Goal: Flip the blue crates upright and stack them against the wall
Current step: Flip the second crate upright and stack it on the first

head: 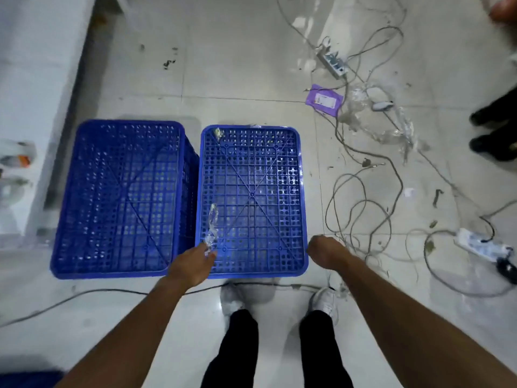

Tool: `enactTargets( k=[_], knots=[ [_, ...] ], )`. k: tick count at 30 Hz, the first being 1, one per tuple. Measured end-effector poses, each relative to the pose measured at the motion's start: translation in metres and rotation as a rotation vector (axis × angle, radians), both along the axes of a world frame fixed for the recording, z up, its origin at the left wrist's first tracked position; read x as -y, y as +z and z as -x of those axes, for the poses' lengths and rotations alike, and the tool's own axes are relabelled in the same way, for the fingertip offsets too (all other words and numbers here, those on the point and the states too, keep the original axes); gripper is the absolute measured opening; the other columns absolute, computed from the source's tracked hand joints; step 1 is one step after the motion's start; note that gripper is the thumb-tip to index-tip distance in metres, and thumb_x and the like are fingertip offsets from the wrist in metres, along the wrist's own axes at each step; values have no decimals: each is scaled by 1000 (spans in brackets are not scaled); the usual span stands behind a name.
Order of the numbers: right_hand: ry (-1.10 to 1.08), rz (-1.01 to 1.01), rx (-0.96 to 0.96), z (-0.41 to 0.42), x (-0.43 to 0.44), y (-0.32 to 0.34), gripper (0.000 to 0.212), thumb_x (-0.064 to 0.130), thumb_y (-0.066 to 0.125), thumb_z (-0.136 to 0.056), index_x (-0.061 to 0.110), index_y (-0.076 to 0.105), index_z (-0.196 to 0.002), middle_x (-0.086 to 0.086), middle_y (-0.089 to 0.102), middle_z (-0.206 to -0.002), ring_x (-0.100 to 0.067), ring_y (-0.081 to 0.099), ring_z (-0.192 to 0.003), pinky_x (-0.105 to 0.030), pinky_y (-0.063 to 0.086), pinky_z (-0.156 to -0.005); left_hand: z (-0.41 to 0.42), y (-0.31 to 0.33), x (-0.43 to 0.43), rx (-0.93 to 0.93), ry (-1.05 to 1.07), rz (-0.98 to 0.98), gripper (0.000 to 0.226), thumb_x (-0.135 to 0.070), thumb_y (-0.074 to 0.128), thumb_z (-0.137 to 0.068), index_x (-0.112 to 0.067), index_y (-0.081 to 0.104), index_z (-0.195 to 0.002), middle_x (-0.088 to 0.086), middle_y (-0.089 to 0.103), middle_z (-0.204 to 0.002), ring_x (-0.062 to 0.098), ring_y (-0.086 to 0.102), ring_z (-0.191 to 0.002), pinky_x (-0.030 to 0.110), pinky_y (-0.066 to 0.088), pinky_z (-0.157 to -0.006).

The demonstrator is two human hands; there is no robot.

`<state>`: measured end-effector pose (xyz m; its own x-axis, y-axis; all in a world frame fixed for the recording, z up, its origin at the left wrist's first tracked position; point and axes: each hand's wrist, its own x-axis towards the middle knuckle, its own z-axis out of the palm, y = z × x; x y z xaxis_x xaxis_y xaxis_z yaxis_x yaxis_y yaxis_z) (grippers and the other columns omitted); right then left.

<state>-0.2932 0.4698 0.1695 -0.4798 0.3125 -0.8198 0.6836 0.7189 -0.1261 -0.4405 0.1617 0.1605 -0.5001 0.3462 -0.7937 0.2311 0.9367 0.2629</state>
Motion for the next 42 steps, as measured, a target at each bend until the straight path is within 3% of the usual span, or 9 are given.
enactTargets(
  k=[3,8,13,20,25,30,32,36,42],
  knots=[
    [-43,41,7,14,-15,-39,28,31,54,-94,10,64,-108,-11,68,-113,-28,64,-100,-31,47,-76,6,-34,-7,4,65,26,61,-50,30,-103,-11,33,-150,13,47,-147,31,50,-129,40,43,-101],
    [-24,13,38,16,-41,-103,44,39,50,-97,8,49,-128,-16,60,-129,-33,58,-116,-35,45,-90,22,-85,-29,-118,66,71,58,-44,31,-105,-9,29,-152,14,37,-152,33,46,-132,43,42,-103],
    [-98,1,-28,16,-55,-150,48,30,51,-96,2,38,-133,-21,61,-124,-37,60,-111,-38,44,-83,19,-132,-42,-271,53,114,49,-31,43,-102,-7,38,-145,16,39,-145,34,47,-125,46,46,-98],
    [-166,14,-151,25,-61,-203,33,31,48,-98,6,43,-120,-16,62,-115,-35,62,-94,-35,40,-70,35,-184,-55,-290,223,188,70,-9,66,-88,-3,25,-144,21,26,-149,39,36,-135,46,43,-103],
    [-235,-78,-281,21,-57,-222,16,26,46,-98,13,39,-103,-13,58,-107,-28,51,-75,-35,37,-65,46,-209,-51,-300,233,200,68,-15,60,-91,-2,21,-146,22,27,-148,41,36,-134,51,43,-100],
    [-255,-172,-331,20,-53,-219,42,20,46,-98,5,36,-136,-16,51,-126,-38,61,-93,-35,39,-67,45,-212,-56,-357,363,249,53,-24,55,-96,-16,30,-141,24,40,-138,48,55,-111,51,48,-85],
    [-227,-146,-286,21,-57,-223,41,18,44,-97,5,35,-135,-18,59,-117,-39,62,-94,-37,40,-69,44,-213,-59,-373,449,223,47,-27,56,-95,-18,35,-137,25,48,-130,49,58,-103,51,47,-84],
    [-235,-115,-274,23,-72,-228,34,15,46,-93,3,41,-125,-19,63,-109,-40,61,-94,-37,40,-70,39,-212,-64,-384,441,191,53,-15,66,-88,-18,42,-134,25,52,-124,47,58,-100,51,47,-85],
    [-210,-159,-250,1,-123,-229,35,17,51,-91,1,43,-121,-21,62,-113,-42,62,-98,-43,45,-78,21,-209,-95,-385,293,124,54,-2,60,-82,-19,46,-131,21,59,-113,42,61,-93,45,48,-80]
  ],
)
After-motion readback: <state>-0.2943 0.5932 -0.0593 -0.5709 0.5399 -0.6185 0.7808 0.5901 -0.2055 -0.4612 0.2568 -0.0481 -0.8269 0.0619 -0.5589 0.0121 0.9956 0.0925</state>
